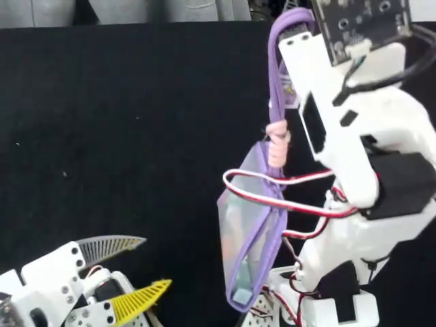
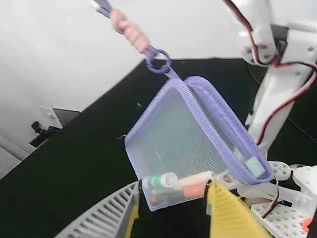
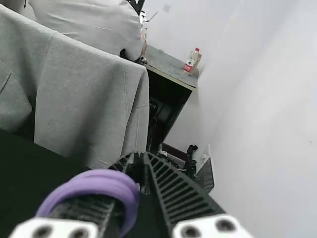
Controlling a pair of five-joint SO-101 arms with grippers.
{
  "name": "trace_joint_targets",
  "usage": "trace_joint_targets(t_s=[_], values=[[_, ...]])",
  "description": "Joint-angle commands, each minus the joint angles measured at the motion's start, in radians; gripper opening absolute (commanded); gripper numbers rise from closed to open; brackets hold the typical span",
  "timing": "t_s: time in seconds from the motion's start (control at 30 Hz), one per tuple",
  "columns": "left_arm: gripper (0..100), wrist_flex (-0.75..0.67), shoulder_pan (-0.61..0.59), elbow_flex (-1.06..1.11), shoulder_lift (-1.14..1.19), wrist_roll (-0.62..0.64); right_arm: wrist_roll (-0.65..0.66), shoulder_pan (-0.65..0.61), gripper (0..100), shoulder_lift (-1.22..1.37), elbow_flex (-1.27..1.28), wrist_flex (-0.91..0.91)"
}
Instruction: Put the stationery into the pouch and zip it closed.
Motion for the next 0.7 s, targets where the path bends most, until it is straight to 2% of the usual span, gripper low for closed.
trace_joint_targets(t_s=[0.0, 0.1, 0.3, 0.53, 0.67], values=[[22, 0.003, 0.067, -0.001, 0.032, -0.009, -0.018, -0.017, 1.2, -0.004, 0.035, -0.091], [22, -0.011, 0.101, 0.087, 0.032, -0.060, -0.018, -0.041, 1.2, -0.004, 0.085, -0.144], [22, -0.175, 0.105, 0.277, 0.025, -0.071, -0.040, -0.043, 1.2, -0.004, 0.197, -0.236], [22, -0.270, 0.113, 0.286, 0.032, -0.069, -0.043, -0.040, 1.2, -0.005, 0.272, -0.305], [22, -0.270, 0.217, 0.285, 0.032, -0.012, -0.044, 0.003, 1.2, -0.005, 0.305, -0.354]])
